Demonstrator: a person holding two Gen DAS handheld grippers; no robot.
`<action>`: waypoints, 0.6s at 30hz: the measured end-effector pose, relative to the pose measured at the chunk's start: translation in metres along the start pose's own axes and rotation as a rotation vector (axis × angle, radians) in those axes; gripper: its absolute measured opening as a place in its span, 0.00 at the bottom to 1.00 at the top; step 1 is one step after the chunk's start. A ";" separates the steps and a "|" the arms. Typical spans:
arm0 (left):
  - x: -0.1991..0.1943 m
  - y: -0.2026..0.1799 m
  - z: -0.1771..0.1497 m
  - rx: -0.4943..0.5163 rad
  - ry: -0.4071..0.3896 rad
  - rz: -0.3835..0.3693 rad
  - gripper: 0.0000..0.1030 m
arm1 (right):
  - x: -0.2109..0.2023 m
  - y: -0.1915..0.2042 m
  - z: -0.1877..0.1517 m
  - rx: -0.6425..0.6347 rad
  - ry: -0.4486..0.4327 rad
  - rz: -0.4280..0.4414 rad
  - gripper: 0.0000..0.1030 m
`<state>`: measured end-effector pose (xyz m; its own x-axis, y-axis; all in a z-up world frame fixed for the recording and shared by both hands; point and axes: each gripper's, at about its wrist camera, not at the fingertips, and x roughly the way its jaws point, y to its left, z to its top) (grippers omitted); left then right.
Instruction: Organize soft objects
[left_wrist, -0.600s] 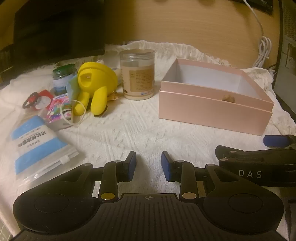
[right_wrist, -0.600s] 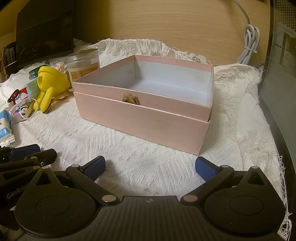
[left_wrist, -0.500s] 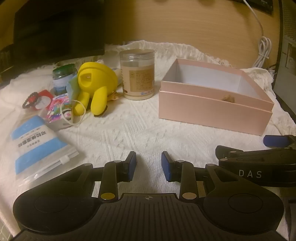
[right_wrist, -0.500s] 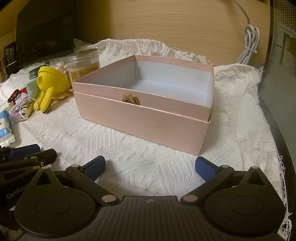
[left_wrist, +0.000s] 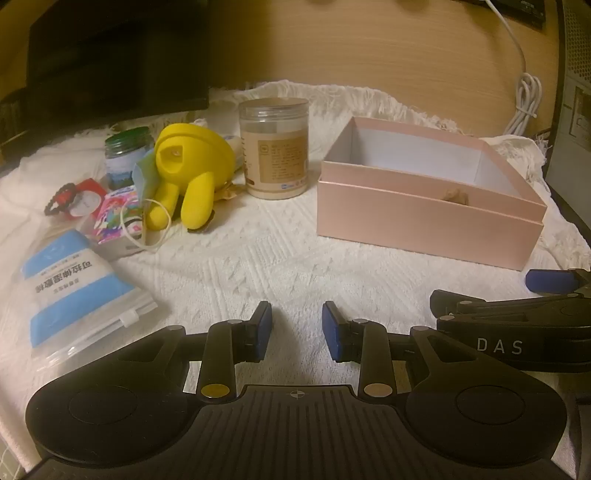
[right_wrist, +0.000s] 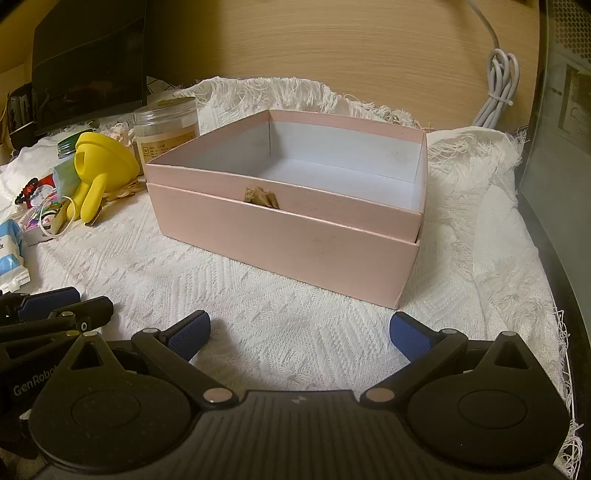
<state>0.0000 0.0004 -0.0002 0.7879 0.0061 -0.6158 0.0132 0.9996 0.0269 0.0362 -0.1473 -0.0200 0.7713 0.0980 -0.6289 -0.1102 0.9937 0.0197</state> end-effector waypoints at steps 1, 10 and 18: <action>0.000 0.000 0.000 0.000 0.000 0.000 0.33 | 0.000 0.000 0.000 0.000 0.000 0.000 1.00; -0.001 -0.001 0.000 0.002 0.000 0.006 0.33 | 0.000 0.000 0.000 0.000 0.000 0.000 1.00; 0.003 -0.006 0.001 0.007 0.000 0.013 0.33 | 0.000 0.000 0.000 0.001 0.000 0.001 1.00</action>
<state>0.0031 -0.0052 -0.0012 0.7880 0.0186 -0.6154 0.0077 0.9992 0.0401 0.0363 -0.1474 -0.0203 0.7711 0.0988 -0.6290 -0.1102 0.9937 0.0209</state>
